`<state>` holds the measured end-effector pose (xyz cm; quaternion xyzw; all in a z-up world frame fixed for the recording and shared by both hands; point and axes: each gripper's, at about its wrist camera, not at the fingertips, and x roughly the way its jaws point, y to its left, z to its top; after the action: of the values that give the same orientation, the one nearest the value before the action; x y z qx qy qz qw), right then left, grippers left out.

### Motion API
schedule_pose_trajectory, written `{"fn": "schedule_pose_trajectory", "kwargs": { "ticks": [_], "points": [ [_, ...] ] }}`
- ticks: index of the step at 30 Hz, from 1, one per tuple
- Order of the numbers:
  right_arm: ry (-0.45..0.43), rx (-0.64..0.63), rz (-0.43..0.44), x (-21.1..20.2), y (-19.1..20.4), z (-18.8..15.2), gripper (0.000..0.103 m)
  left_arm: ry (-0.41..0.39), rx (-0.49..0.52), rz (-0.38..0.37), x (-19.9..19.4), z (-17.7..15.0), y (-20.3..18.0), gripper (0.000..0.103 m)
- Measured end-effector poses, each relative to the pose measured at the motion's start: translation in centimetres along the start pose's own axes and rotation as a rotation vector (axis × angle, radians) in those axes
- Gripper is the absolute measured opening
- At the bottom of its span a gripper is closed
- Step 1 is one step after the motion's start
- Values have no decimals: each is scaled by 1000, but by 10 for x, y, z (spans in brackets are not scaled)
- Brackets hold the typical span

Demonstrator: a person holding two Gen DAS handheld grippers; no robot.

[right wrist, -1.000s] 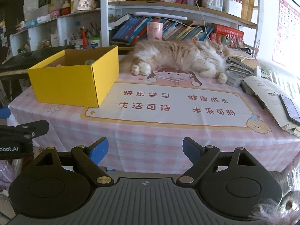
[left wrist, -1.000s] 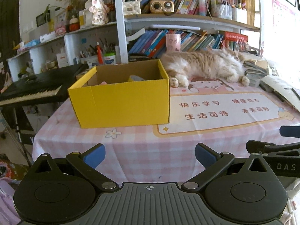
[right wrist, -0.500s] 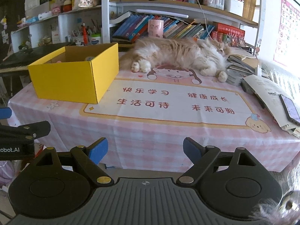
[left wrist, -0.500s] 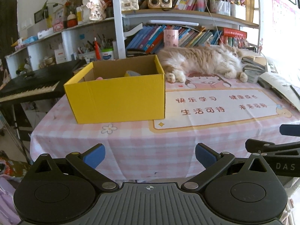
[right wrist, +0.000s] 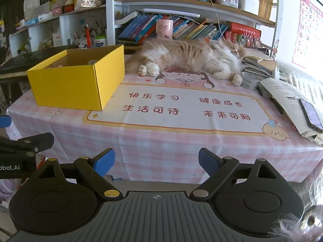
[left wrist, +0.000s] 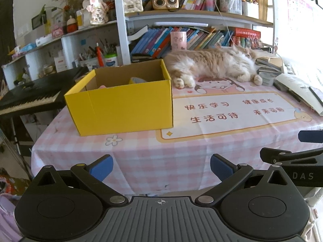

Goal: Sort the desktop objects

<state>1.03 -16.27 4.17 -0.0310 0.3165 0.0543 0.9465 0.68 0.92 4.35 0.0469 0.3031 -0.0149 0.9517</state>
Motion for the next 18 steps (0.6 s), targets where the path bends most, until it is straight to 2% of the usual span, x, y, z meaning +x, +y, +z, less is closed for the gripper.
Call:
{"fn": "schedule_pose_trajectory", "kwargs": {
  "ticks": [7, 11, 18],
  "points": [
    [1, 0, 0, 0, 0, 0, 89, 4, -11, -2, 0, 1, 1, 103],
    [1, 1, 0, 0, 0, 0, 89, 1, -34, -29, 0, -1, 5, 103],
    [8, 3, 3, 3, 1, -2, 89, 8, -59, -20, 2, -2, 10, 103]
  ]
}}
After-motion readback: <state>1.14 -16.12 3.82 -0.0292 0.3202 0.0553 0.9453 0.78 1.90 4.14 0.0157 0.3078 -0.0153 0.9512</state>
